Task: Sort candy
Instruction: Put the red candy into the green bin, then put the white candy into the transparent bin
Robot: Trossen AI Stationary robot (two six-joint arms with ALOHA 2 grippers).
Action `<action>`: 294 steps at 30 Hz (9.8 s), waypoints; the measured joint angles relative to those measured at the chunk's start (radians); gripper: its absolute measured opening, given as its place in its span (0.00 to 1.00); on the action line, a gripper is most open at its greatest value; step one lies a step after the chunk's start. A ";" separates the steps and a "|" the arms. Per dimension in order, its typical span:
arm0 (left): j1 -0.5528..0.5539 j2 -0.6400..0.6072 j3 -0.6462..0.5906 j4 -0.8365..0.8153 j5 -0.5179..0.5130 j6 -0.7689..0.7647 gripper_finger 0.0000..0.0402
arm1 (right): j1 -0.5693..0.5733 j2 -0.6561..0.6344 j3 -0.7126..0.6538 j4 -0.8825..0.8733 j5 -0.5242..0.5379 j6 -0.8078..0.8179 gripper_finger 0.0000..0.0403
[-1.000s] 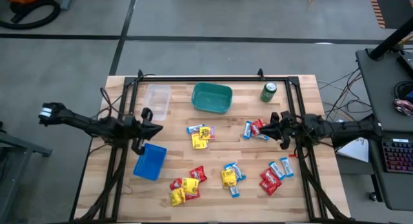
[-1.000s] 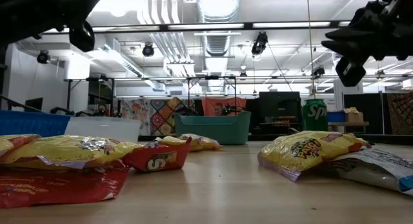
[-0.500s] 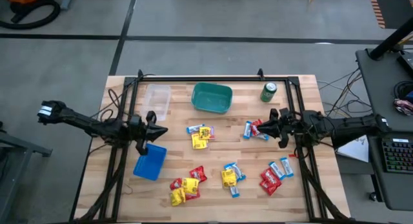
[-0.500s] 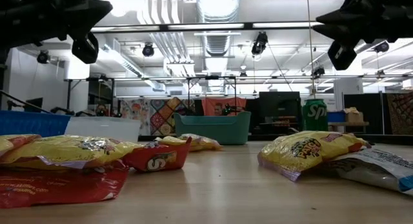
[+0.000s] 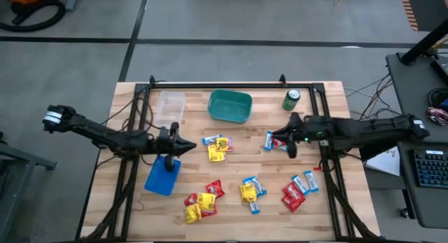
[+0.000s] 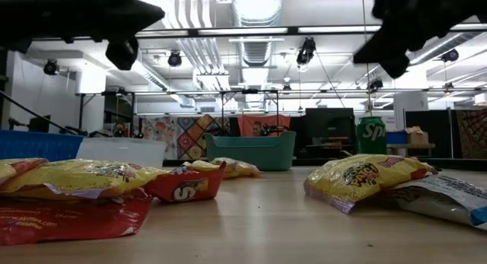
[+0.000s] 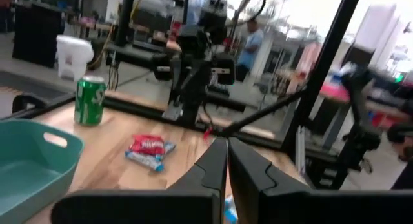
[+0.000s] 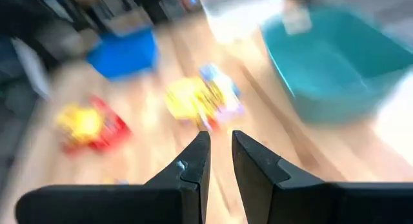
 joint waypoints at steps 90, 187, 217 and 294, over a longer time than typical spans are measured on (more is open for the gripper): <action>0.000 -0.029 0.064 -0.175 -0.066 0.043 0.00 | -0.090 0.529 0.264 -0.486 0.126 0.352 0.02; 0.000 -0.025 0.063 -0.091 -0.081 0.068 0.00 | -0.336 0.945 0.526 0.334 0.154 -0.029 0.16; 0.003 0.319 0.172 -0.118 -0.103 0.061 0.06 | -0.098 0.608 0.547 -0.145 0.145 -0.193 0.49; 0.233 0.472 0.366 -0.764 -0.070 0.132 0.02 | 0.073 0.448 0.436 -0.361 0.146 -0.081 0.49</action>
